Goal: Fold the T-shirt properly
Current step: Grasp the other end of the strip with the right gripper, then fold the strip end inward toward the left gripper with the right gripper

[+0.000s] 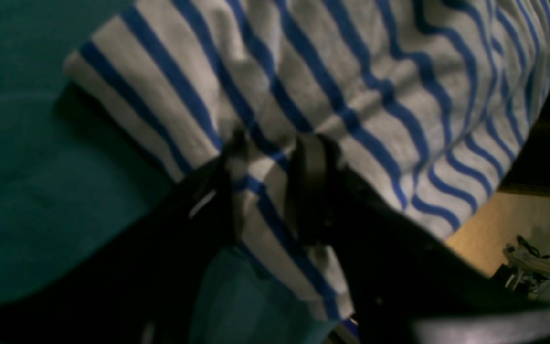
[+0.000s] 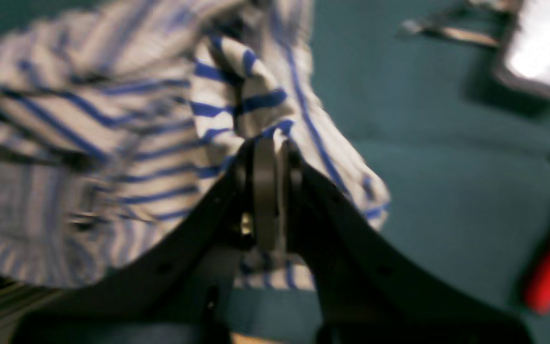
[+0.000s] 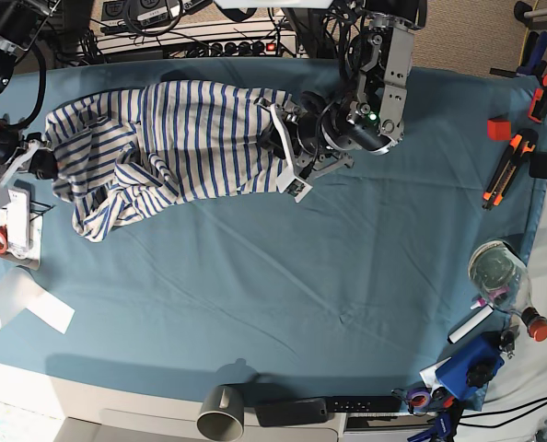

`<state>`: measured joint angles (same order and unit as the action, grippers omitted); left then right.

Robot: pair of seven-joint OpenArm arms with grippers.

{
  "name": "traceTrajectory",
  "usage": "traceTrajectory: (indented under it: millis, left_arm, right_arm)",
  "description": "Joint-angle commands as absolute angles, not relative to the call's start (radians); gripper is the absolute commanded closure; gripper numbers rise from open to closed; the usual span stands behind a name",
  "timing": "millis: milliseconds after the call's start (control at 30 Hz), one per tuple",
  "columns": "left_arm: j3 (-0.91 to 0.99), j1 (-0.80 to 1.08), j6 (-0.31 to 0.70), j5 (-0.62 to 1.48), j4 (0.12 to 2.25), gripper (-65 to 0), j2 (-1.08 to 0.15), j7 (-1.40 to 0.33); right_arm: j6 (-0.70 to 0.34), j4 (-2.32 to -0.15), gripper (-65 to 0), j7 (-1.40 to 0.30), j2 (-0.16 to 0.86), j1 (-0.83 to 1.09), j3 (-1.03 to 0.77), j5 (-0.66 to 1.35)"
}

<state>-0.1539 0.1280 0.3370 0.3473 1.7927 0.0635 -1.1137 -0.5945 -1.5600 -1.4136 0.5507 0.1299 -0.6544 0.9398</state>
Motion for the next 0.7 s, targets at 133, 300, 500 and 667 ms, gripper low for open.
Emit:
traceTrajectory:
  millis: [133, 300, 500, 667]
  left_arm:
    - [-0.155, 0.119, 0.34, 0.351, 1.805, -16.5, 0.072, -1.099]
    - [-0.155, 0.119, 0.34, 0.351, 1.805, -16.5, 0.072, -1.099]
    - [-0.155, 0.119, 0.34, 0.351, 1.805, -16.5, 0.072, -1.099]
    - [-0.155, 0.119, 0.34, 0.351, 1.805, -16.5, 0.072, -1.098]
  right_arm:
    - [-0.523, -1.575, 0.0, -1.357, 0.579, 0.119, -0.664, 0.814]
    - [-0.588, -1.575, -5.2, -1.373, 0.579, 0.118, -0.664, 0.814]
    - [-0.598, -1.576, -20.7, -1.368, 0.595, 0.113, -0.664, 0.818]
    - [-0.568, -1.578, -20.6, -1.358, 0.658, 0.086, -0.67, 0.836]
